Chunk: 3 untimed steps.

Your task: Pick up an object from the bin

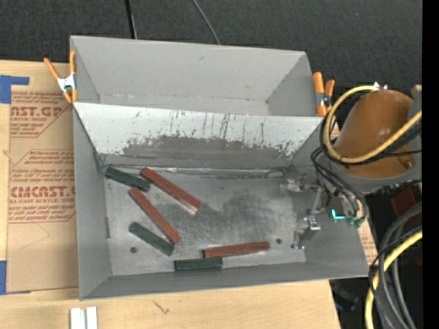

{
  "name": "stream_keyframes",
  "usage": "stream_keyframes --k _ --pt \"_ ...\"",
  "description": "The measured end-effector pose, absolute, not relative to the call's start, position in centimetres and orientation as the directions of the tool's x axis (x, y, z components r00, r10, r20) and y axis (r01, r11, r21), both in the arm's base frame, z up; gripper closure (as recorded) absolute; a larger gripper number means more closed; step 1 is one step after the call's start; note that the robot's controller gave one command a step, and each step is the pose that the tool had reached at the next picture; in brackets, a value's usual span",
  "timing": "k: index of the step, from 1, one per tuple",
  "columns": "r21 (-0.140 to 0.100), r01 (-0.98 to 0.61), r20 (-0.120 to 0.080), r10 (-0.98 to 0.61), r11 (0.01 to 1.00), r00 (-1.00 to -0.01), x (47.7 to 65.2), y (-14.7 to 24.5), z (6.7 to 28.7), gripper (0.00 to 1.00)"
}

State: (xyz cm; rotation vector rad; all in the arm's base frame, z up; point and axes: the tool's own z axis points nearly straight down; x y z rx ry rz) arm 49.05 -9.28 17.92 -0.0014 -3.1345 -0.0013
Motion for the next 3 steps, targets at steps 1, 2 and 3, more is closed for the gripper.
stream_keyframes --k 1,2,3 --pt "0.0 -0.001 -0.001 -0.001 1.0 -1.0 49.2 -9.2 18.3 0.0" --pt "0.001 -0.173 0.007 -0.173 0.985 -0.985 47.9 -5.8 7.1 1.0" --pt "0.001 -0.172 0.007 -0.172 0.985 -0.985 47.9 -5.8 7.1 1.0"
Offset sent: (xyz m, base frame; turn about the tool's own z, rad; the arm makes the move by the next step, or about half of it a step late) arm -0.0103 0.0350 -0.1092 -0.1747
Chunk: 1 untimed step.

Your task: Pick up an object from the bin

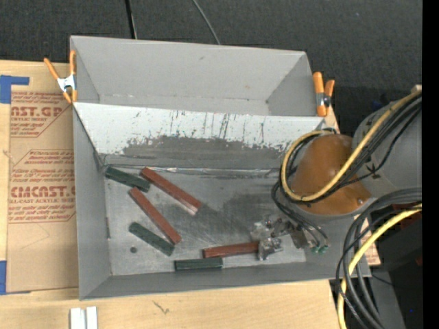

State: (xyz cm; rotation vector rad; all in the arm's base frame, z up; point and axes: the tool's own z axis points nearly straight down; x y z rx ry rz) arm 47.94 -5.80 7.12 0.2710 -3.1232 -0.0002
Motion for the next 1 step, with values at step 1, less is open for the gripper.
stream_keyframes --k 1 --pt "-0.002 -0.115 -0.007 -0.115 0.993 -0.993 50.26 -7.72 25.38 1.0"
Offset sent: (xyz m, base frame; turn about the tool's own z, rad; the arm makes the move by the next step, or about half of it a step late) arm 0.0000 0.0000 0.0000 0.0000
